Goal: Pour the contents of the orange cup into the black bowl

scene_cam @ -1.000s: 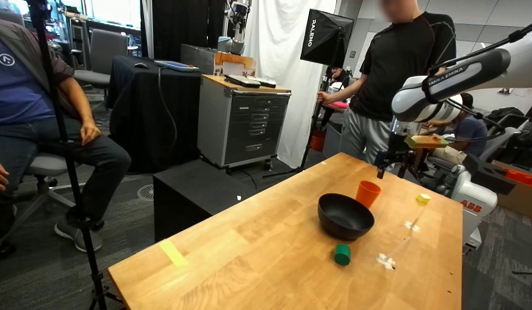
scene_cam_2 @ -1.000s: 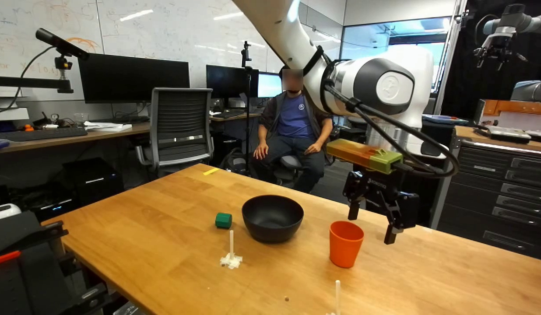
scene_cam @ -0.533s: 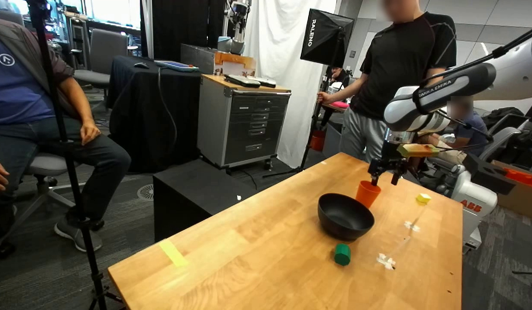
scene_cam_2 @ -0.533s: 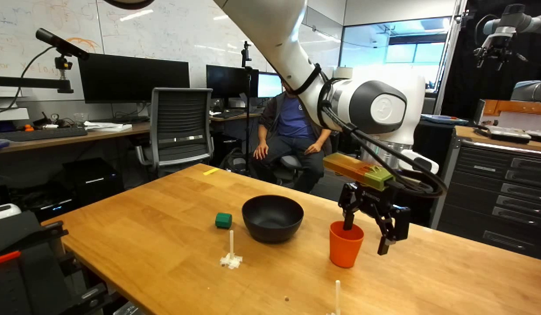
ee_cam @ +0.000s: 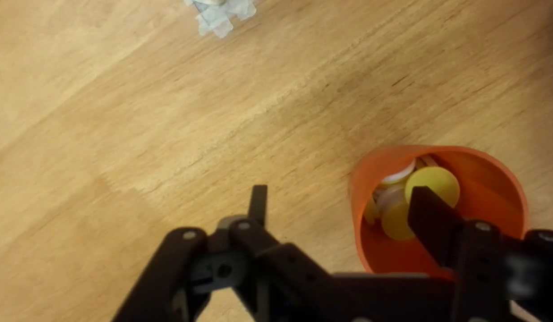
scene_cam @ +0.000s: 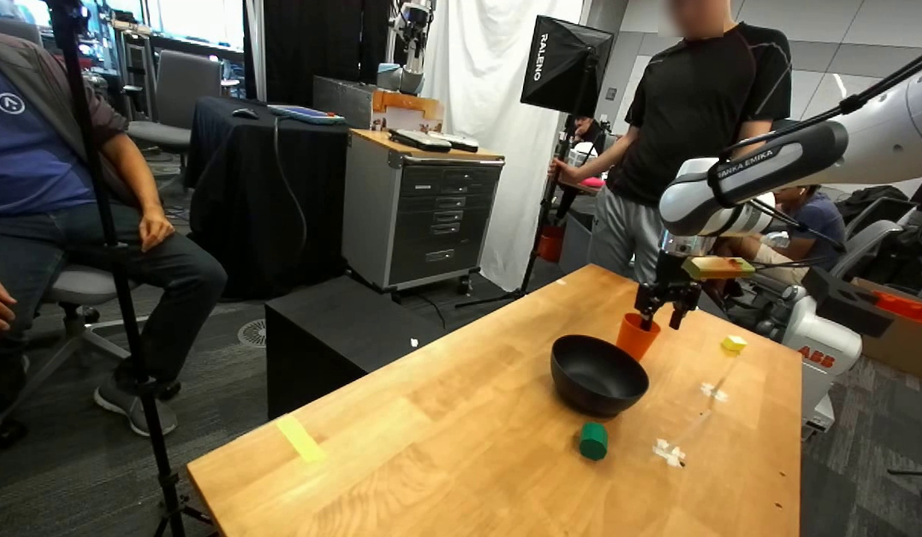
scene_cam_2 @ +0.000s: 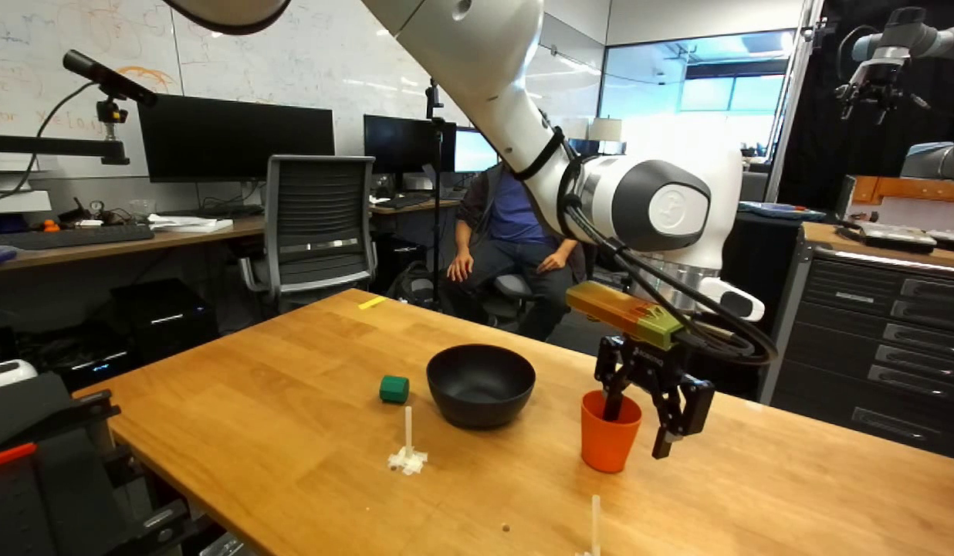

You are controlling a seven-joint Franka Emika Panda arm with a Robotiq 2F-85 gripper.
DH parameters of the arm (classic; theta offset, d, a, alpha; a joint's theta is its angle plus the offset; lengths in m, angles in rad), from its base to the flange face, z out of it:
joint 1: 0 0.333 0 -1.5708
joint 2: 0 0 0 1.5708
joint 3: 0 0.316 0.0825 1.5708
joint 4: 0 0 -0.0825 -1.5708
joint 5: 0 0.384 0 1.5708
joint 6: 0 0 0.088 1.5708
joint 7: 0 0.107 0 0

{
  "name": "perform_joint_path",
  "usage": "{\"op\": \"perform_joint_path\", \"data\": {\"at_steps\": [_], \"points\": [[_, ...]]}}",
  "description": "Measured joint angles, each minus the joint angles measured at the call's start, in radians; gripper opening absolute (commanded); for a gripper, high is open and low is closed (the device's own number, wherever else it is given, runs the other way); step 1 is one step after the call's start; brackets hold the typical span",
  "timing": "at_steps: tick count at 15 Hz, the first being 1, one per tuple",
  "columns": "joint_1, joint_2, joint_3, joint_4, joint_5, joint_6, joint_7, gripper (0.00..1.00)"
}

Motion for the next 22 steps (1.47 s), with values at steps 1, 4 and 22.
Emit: {"op": "perform_joint_path", "data": {"at_steps": [1,4,22], "points": [[-0.001,0.0,0.001,0.002,0.0,0.0,0.0,0.42],[-0.005,0.0,0.007,0.007,0.001,0.0,0.0,0.19],[0.0,0.001,0.022,0.021,0.007,0.054,0.034,0.06]]}}
